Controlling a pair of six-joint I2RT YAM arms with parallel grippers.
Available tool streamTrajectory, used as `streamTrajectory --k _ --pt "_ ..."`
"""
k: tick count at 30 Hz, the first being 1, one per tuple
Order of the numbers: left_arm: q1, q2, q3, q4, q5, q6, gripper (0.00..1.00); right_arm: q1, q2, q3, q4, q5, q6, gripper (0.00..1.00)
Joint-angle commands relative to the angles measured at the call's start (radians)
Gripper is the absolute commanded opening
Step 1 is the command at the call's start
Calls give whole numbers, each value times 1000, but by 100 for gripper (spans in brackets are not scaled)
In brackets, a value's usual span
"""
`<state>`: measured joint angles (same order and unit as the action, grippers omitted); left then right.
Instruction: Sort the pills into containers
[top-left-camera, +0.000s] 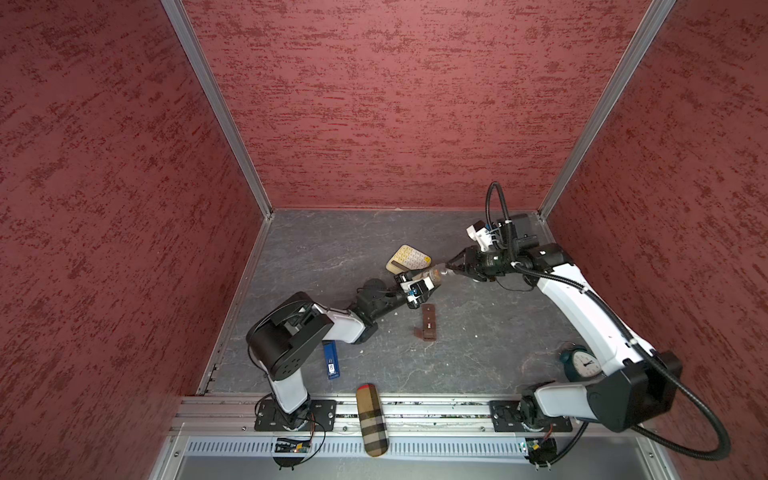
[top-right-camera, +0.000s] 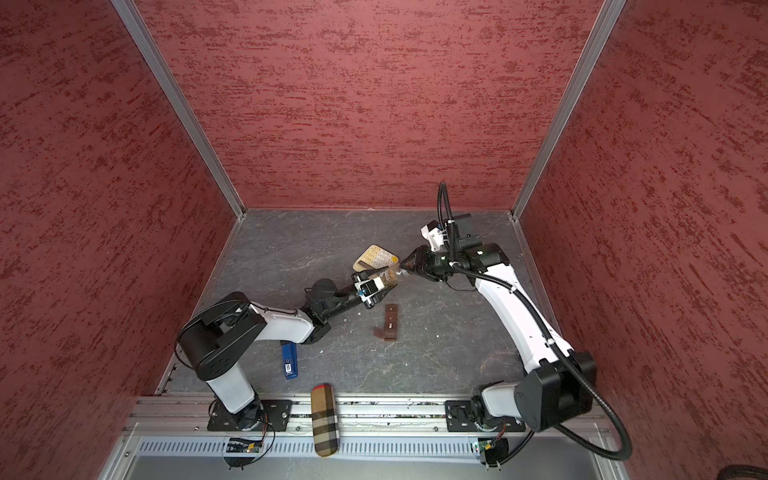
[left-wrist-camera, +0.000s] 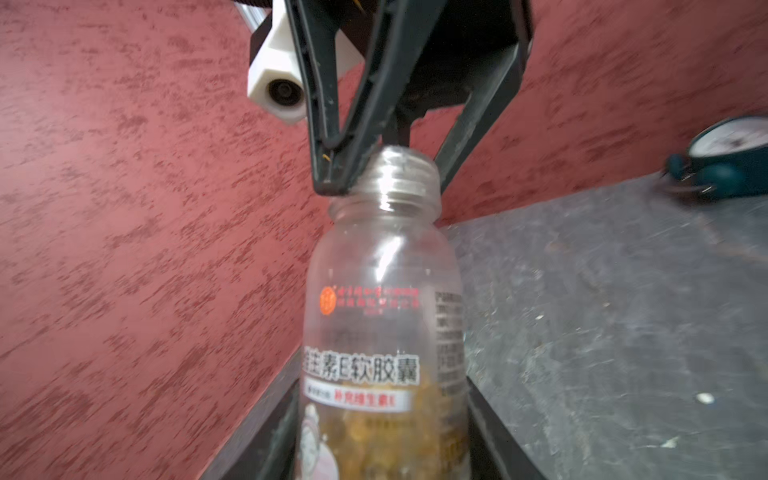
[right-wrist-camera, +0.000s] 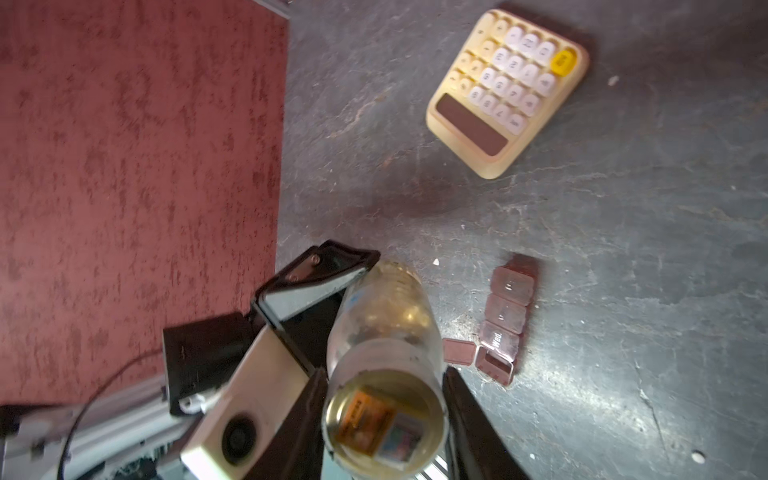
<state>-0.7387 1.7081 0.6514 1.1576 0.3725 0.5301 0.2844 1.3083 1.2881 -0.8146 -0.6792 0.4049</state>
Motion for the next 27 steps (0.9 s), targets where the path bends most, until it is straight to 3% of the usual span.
streamTrajectory --k 1,5,10,23,27 --pt "59 -52 -7 -81 191 -167 0 2 -110 -32 -48 -52 -269 22" --pt "84 -83 -7 -123 302 -206 0 17 -108 -15 -158 -1 -390 28" --pt "96 -92 -13 -127 322 -212 0 33 -100 0 -223 55 -446 34" --pt "86 -60 -13 -123 299 -190 0 32 -120 5 -143 46 -387 52" --pt "84 -53 -12 -123 295 -185 0 31 -127 5 -111 48 -364 62"
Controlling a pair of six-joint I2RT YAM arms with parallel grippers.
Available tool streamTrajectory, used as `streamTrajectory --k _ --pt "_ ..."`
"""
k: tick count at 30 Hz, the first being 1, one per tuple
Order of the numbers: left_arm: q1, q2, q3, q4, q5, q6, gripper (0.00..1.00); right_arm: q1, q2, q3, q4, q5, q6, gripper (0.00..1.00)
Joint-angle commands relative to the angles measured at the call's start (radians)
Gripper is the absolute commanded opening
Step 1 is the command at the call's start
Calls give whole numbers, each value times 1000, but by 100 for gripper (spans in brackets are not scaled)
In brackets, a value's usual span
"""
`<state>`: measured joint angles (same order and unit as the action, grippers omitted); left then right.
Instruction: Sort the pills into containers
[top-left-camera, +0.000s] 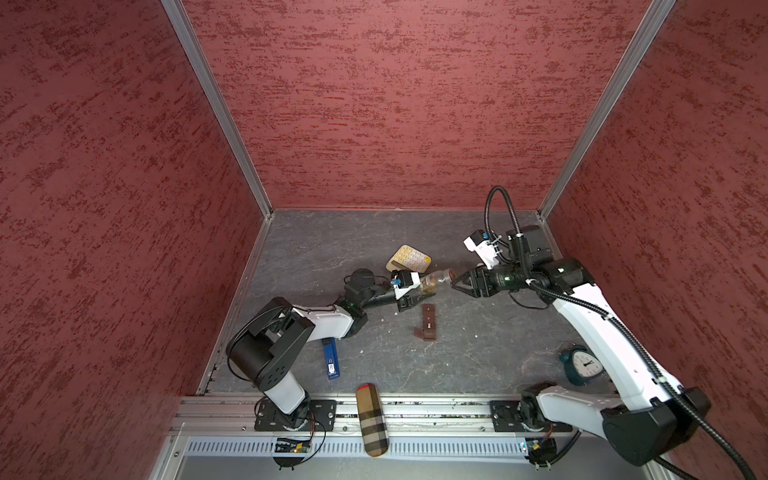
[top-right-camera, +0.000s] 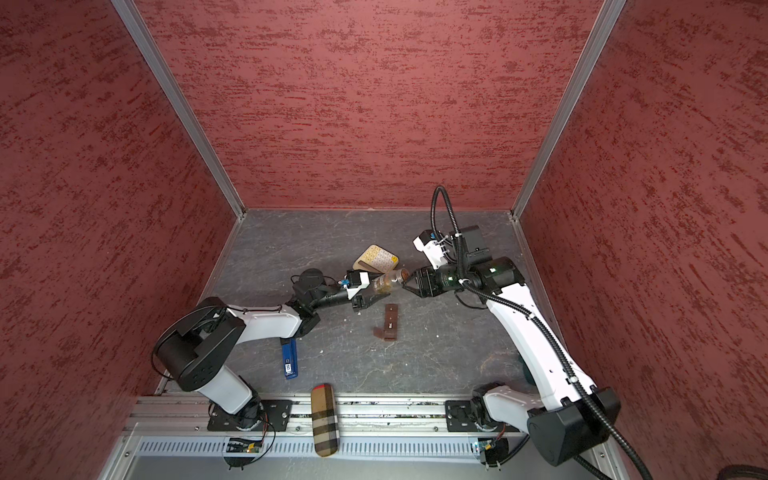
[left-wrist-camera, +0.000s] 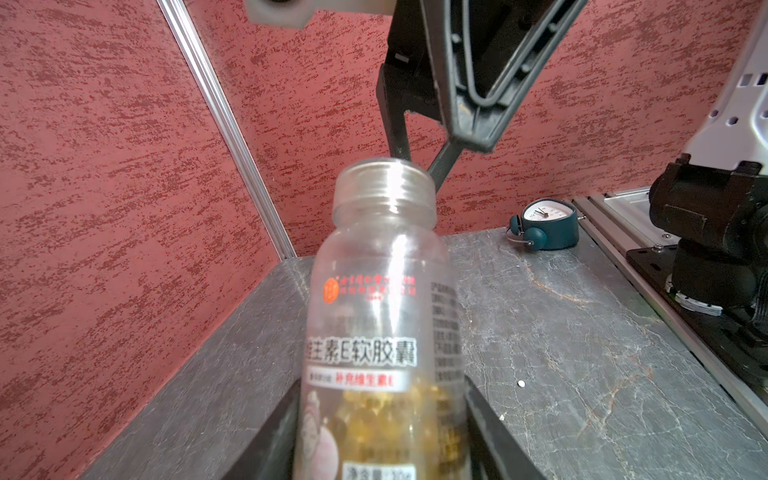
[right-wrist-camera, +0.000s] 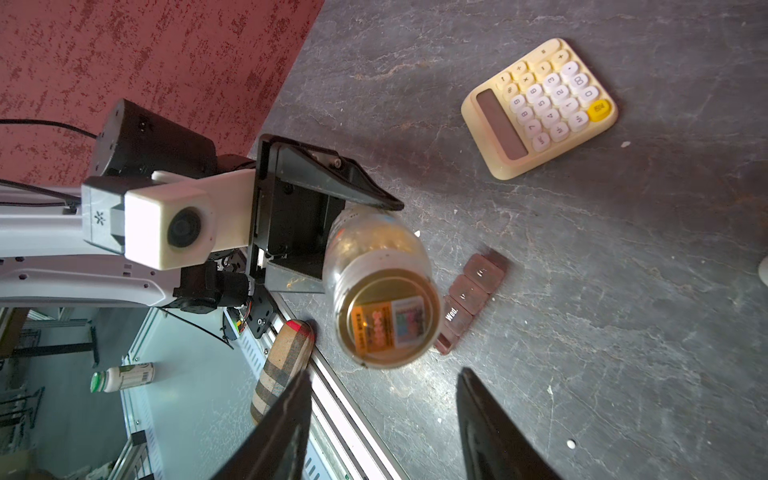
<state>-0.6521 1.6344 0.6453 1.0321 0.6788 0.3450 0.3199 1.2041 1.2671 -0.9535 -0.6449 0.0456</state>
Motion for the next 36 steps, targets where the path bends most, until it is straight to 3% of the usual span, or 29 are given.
streamTrajectory --k 1,5,12,16,25,36 --pt "-3 24 -7 4 -16 2 0 -4 -26 30 39 19 12 65" --pt "-19 40 -18 44 -120 40 0 -10 -11 95 51 89 138 71" --pt "-88 160 -30 345 -526 245 0 -39 115 218 -3 206 541 67" --pt "-120 211 17 381 -632 369 0 -42 144 199 47 164 662 67" --pt "-172 273 87 380 -697 545 0 -72 179 99 155 91 801 67" --pt "-189 287 82 381 -692 548 0 -88 212 80 198 34 793 64"
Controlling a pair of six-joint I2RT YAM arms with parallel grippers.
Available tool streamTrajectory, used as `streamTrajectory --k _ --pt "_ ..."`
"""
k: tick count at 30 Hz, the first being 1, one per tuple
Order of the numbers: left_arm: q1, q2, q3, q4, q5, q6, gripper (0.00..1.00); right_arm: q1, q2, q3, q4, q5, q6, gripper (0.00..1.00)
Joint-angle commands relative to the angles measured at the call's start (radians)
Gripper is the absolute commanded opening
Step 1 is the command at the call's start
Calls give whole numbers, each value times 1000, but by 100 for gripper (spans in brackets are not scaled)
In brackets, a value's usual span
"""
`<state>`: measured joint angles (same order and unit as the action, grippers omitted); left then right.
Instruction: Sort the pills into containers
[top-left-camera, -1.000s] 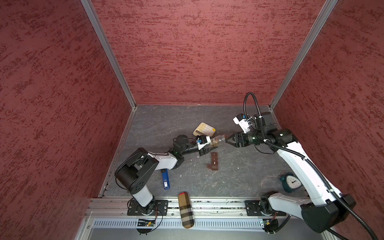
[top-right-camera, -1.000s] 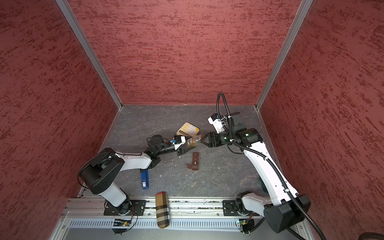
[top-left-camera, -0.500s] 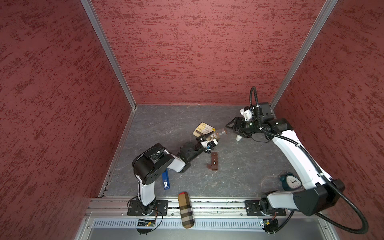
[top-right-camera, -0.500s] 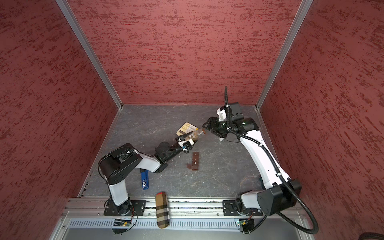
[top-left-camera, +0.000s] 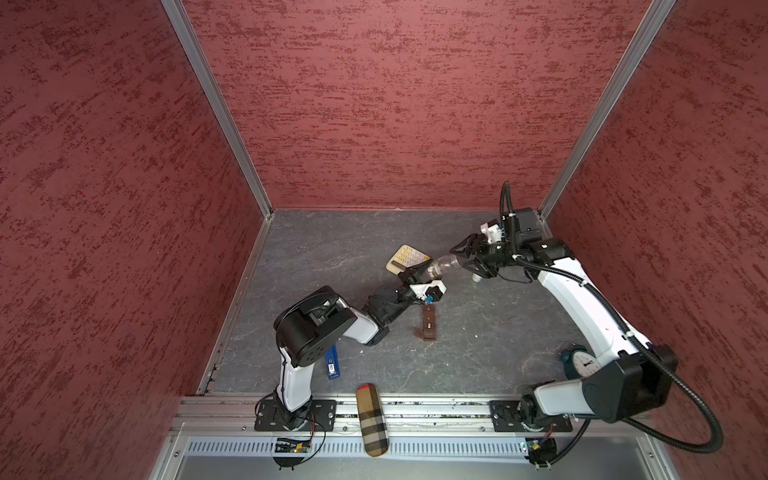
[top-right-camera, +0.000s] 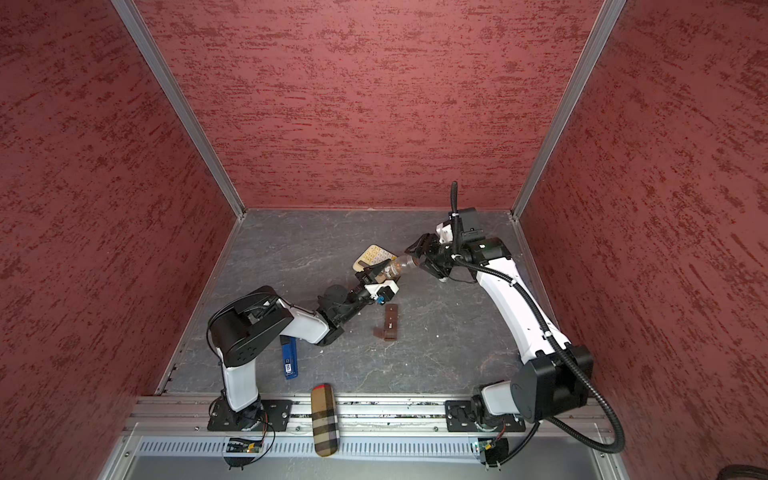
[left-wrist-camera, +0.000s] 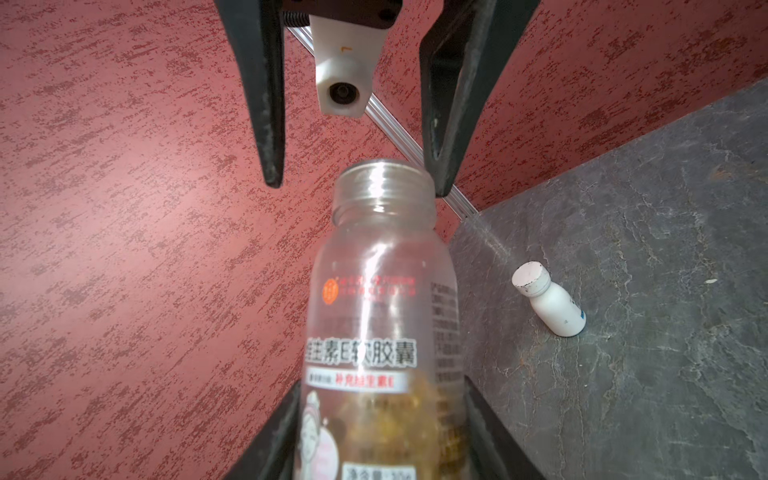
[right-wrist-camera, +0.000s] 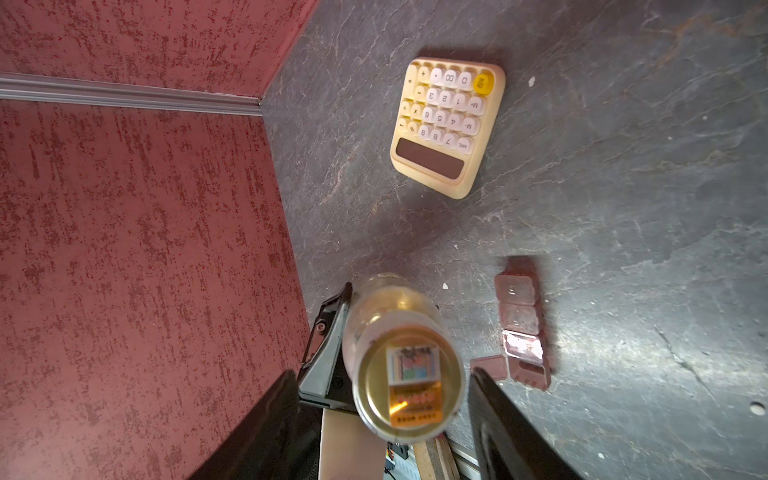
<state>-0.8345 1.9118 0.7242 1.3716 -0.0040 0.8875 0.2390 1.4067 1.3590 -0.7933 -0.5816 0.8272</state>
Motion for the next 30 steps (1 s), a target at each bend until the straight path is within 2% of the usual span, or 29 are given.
streamTrajectory --k 1,12,18,22,25,30 --pt "-6 9 2 41 -8 5 0 -7 10 -14 40 -30 10 64" --pt "-6 12 4 41 4 -3 0 -12 17 -57 53 -49 3 56" --pt "-8 10 -3 41 7 -6 0 -20 14 -67 61 -52 -2 48" --pt "-8 10 -6 41 7 -12 0 -22 12 -65 60 -61 -10 39" --pt "-5 7 -7 41 17 -23 0 -23 13 -55 35 -61 -47 33" --pt "13 -15 -22 40 72 -78 0 -21 10 -38 -56 -66 -199 31"
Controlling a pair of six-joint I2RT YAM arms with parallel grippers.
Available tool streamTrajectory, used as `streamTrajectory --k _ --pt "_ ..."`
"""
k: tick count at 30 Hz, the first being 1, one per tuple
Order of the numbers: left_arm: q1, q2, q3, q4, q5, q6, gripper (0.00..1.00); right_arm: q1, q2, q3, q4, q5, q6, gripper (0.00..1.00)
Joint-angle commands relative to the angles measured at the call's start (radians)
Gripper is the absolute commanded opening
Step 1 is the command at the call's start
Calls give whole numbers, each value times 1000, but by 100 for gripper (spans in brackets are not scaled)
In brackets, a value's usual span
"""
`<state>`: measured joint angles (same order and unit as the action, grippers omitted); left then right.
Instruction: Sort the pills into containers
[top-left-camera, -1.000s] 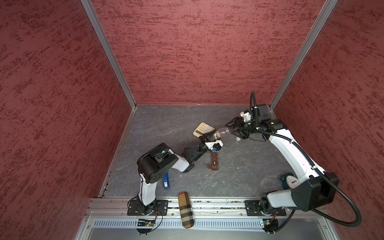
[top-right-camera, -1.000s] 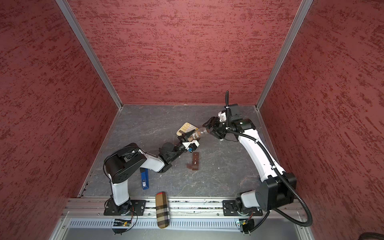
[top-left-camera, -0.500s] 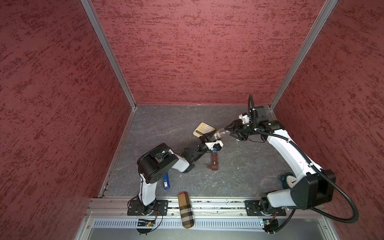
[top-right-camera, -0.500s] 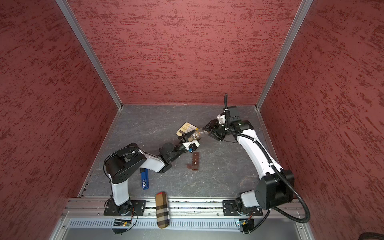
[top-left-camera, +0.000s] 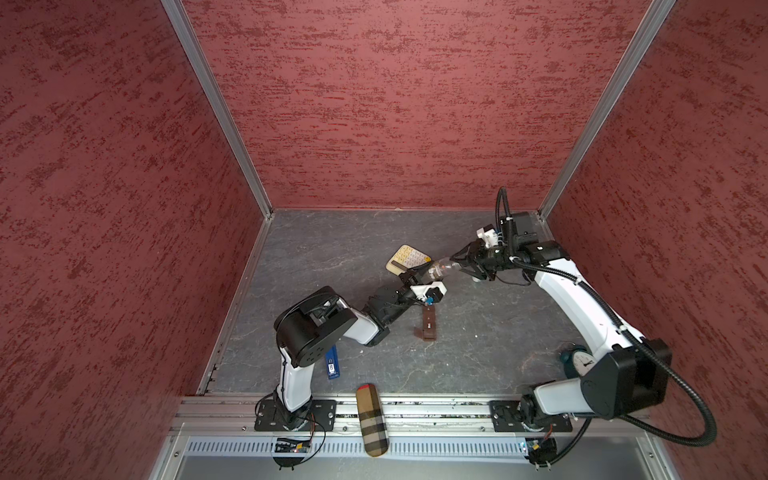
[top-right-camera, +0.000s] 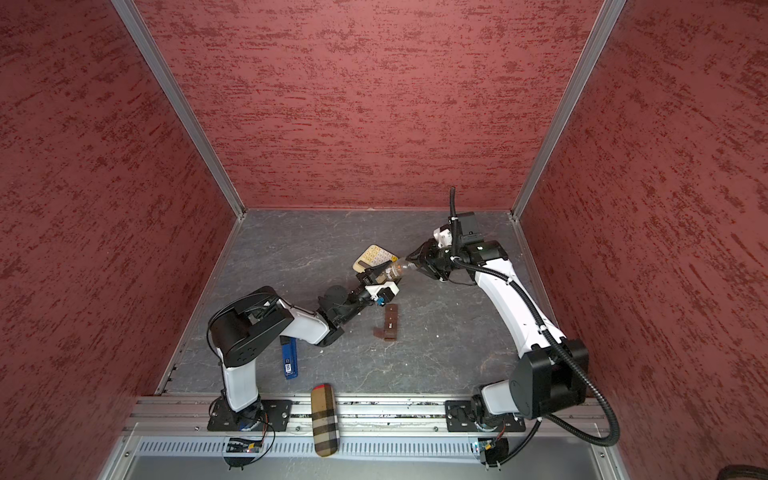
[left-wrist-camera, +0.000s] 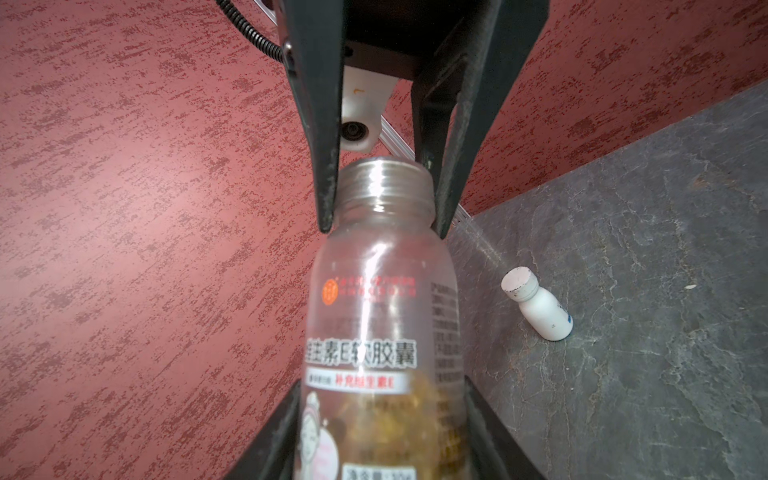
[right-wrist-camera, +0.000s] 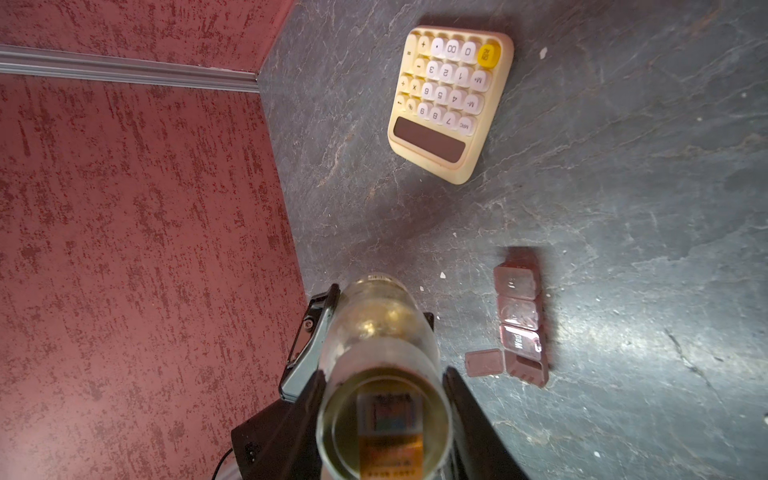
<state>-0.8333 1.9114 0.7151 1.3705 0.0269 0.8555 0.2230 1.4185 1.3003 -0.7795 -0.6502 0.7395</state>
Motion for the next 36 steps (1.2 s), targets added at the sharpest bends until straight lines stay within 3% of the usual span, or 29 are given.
streamTrajectory --k 1,8,13,18,25,29,33,36 --pt "19 -24 -22 40 66 -67 0 -4 -7 20 -91 8 -154 31" --pt "67 -167 -48 -202 313 -260 0 4 -168 -91 -22 42 -417 25" --pt "93 -242 -62 -347 466 -353 0 14 -342 -216 143 -54 -601 20" --pt "105 -264 -89 -365 514 -392 0 16 -382 -251 180 -146 -732 18" --pt "142 -289 -127 -376 564 -440 0 15 -413 -231 111 -121 -908 19" --pt "155 -296 -143 -370 563 -448 0 16 -424 -230 107 -99 -925 19" --pt "161 -298 -169 -314 531 -464 0 16 -403 -215 97 -8 -836 18" --pt "165 -309 -197 -271 486 -470 0 16 -389 -210 87 123 -714 18"
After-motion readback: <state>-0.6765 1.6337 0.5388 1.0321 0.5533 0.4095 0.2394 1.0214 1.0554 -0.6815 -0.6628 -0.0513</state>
